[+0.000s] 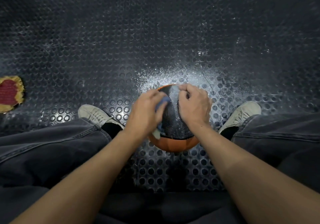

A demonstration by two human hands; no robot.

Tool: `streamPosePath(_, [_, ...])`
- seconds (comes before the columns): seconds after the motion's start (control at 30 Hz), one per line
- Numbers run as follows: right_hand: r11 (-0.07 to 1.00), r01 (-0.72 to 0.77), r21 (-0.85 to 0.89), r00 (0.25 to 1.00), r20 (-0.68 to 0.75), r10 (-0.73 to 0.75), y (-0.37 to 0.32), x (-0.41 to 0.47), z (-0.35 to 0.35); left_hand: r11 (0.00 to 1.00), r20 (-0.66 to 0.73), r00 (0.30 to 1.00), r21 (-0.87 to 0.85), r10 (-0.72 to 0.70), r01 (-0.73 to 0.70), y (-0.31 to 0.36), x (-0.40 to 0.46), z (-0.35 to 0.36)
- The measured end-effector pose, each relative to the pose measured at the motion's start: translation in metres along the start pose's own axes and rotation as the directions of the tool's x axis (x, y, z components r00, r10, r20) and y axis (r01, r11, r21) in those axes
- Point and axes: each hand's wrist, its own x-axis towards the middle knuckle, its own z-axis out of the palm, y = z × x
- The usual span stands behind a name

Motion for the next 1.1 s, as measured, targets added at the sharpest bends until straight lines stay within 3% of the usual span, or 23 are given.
streamPosePath(0.07, [1.000,-0.020,-0.014,1.000,-0.020,0.019,-0.003,-0.003,0.001,0.989,-0.031,0.989,0.024,-0.145,0.146,-0.007,0.022,0.000])
streamPosePath(0.1, [0.999,-0.035,-0.013,0.999,-0.018,0.035,-0.004,-0.002,0.000,0.990,-0.026,0.991,0.048,-0.131,0.132,-0.007,0.022,0.001])
streamPosePath(0.2, [0.997,-0.080,0.002,0.997,-0.019,0.080,-0.005,0.005,-0.003,0.987,0.064,0.986,0.038,0.151,-0.153,0.007,-0.017,0.008])
streamPosePath(0.3, [0.997,-0.079,0.019,0.997,-0.013,0.079,-0.001,0.008,-0.005,0.933,0.209,0.916,0.040,0.343,-0.358,0.012,-0.049,0.007])
streamPosePath(0.37, [0.996,-0.081,0.023,0.997,-0.016,0.082,-0.001,0.009,-0.004,0.952,0.141,0.947,0.064,0.287,-0.298,0.008,-0.029,0.006])
streamPosePath(0.43, [0.995,-0.096,0.020,0.994,-0.043,0.097,-0.002,0.009,-0.001,0.989,-0.008,0.991,0.071,0.132,-0.131,0.006,-0.004,0.004])
streamPosePath(0.5, [0.992,-0.123,0.012,0.990,-0.065,0.123,-0.004,0.009,0.001,0.995,-0.037,0.996,0.068,0.077,-0.075,0.012,-0.004,0.006])
streamPosePath(0.57, [0.991,-0.135,0.009,0.988,-0.074,0.135,-0.005,0.011,0.001,0.981,0.072,0.980,0.049,0.184,-0.187,0.017,-0.027,0.013])
streamPosePath(0.67, [0.993,-0.116,-0.011,0.992,-0.052,0.115,-0.002,0.012,0.000,0.914,0.283,0.875,-0.009,0.392,-0.407,0.018,-0.055,0.014])
streamPosePath(0.73, [0.995,-0.094,-0.023,0.995,-0.033,0.094,0.000,0.011,0.000,0.879,0.311,0.837,0.008,0.450,-0.476,0.013,-0.046,0.010])
streamPosePath(0.83, [0.996,-0.080,-0.032,0.996,-0.039,0.079,-0.001,0.009,0.001,0.962,0.075,0.961,0.048,0.267,-0.271,0.002,-0.012,0.001])
streamPosePath(0.9, [0.996,-0.077,-0.042,0.996,-0.040,0.076,-0.002,0.008,0.001,0.979,0.014,0.982,0.066,0.190,-0.191,-0.002,-0.003,-0.004])
streamPosePath(0.97, [0.997,-0.068,-0.029,0.997,-0.038,0.067,-0.003,0.009,0.001,0.957,0.090,0.955,0.037,0.283,-0.287,-0.002,-0.018,0.002])
streamPosePath(1.1, [0.999,-0.034,-0.009,0.999,-0.014,0.034,0.003,0.008,0.000,0.857,0.285,0.823,0.013,0.491,-0.516,-0.004,-0.044,0.002])
